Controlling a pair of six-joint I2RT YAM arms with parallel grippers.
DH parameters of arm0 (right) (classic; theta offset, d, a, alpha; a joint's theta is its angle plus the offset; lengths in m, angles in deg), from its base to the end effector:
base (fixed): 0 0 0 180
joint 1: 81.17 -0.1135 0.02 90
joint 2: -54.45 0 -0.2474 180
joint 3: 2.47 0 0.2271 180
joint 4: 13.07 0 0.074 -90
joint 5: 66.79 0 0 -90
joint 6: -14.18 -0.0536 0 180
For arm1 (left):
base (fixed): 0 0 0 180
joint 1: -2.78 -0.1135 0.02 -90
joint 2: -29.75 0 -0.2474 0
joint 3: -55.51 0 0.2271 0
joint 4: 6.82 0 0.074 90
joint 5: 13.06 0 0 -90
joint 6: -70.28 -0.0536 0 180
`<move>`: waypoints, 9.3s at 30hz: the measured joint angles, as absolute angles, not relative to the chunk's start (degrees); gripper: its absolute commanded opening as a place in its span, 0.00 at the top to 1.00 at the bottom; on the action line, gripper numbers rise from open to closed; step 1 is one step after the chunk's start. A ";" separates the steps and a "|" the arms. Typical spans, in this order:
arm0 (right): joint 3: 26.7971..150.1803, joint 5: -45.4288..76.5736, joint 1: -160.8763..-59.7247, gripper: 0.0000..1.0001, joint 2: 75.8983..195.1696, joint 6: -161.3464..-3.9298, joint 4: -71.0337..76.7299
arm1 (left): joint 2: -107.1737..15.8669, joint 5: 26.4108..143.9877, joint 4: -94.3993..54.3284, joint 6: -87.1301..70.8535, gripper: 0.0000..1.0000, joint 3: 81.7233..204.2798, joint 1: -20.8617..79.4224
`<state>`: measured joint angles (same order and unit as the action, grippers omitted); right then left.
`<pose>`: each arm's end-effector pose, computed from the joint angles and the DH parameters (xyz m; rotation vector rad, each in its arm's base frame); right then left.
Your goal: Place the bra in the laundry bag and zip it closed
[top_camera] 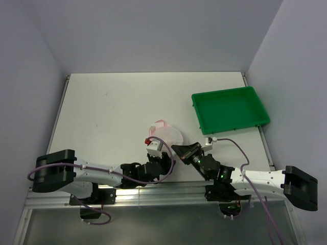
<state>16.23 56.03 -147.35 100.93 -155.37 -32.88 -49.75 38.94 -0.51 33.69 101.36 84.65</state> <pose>0.0946 0.1424 0.1705 0.6824 1.7729 1.3699 0.0705 -0.2599 0.1775 0.0854 2.0439 -0.8649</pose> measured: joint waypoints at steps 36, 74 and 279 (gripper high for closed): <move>16.21 57.74 -147.13 1.00 98.22 -154.15 -32.01 | -53.45 29.67 -5.76 33.08 1.00 108.79 87.57; 25.54 30.20 -132.31 1.00 101.11 -138.06 -21.71 | -32.07 29.91 -12.31 31.61 1.00 93.79 87.90; 42.18 13.52 -121.34 0.41 111.16 -124.18 -7.05 | -11.00 18.57 -34.56 41.03 1.00 93.66 93.04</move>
